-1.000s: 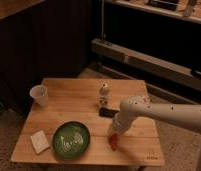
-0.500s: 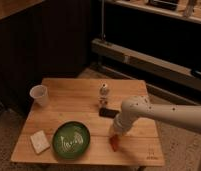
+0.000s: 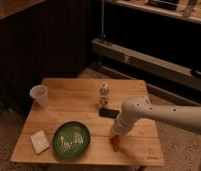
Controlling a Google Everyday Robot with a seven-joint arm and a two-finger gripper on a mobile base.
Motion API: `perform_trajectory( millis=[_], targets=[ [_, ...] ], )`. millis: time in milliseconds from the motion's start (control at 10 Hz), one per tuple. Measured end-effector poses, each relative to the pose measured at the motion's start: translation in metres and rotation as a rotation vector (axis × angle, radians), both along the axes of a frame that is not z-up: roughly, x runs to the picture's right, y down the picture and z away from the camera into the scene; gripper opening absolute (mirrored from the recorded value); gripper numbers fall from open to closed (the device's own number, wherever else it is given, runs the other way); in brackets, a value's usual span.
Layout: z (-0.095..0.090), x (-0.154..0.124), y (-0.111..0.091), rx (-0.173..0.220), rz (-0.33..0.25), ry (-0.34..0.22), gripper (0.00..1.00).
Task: Drag the pepper across the table
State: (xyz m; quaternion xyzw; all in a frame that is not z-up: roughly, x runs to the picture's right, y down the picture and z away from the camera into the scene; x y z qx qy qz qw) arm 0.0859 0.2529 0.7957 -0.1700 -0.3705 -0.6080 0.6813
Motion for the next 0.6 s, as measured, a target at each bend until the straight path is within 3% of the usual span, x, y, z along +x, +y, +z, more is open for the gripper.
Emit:
perform_trajectory(
  millis=[600],
  targets=[
    [0.0007,0.0024,0.0036,0.002,-0.001,-0.002,0.0]
  ],
)
